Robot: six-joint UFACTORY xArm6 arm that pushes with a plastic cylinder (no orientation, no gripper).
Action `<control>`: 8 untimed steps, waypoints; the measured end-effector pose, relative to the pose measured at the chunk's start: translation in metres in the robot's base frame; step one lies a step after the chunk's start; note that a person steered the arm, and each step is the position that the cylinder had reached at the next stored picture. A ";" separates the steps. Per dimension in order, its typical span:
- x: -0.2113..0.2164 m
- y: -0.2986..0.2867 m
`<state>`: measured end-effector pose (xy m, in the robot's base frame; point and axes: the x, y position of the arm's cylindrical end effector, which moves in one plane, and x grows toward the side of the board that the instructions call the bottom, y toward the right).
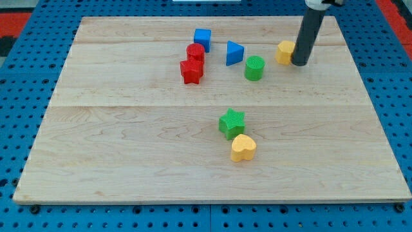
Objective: Push green star along with yellow hexagon a bit up
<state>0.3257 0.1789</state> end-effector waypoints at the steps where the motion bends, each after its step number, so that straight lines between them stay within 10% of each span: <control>1: -0.012 -0.001; 4: 0.215 -0.048; 6: 0.188 -0.181; 8: 0.164 -0.135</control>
<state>0.4893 0.0439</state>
